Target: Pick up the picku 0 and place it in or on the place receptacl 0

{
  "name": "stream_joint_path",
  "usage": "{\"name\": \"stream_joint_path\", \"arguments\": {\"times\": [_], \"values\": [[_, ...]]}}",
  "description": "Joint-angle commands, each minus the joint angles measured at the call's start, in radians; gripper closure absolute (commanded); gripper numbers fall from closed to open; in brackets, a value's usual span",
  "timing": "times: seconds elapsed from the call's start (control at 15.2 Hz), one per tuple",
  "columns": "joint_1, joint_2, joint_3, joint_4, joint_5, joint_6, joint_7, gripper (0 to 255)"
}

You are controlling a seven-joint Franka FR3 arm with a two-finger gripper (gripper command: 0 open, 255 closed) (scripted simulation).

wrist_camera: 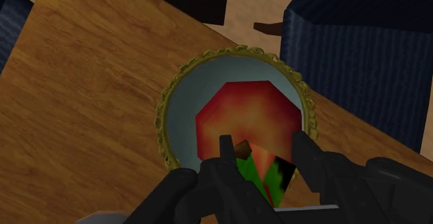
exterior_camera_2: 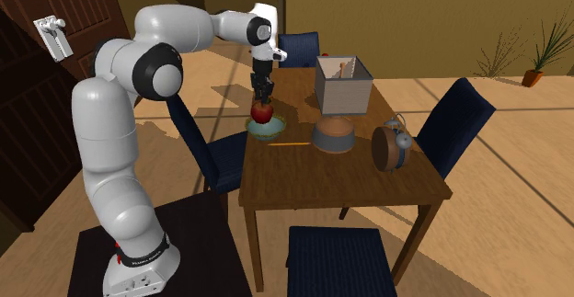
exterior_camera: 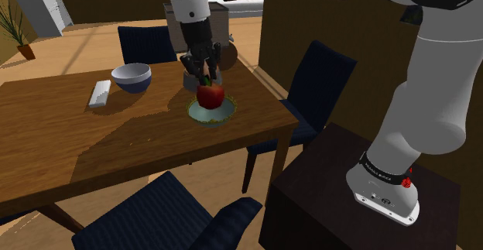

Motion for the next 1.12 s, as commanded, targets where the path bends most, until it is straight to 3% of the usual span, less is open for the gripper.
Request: {"name": "stream_joint_path", "arguments": {"times": [0.0, 0.46, 0.53, 0.86, 1.06], "values": [[-0.001, 0.002, -0.001, -0.023, -0.001, 0.026, -0.001, 255], [-0.001, 0.002, -0.001, -0.023, -0.001, 0.026, -0.001, 255], [-0.001, 0.002, -0.001, -0.023, -0.001, 0.026, -0.001, 0], [-0.001, 0.002, -0.001, -0.023, -0.001, 0.026, -0.002, 0], [0.004, 0.027, 0.000, 0.112, -0.006, -0.084, 0.001, 0]]}}
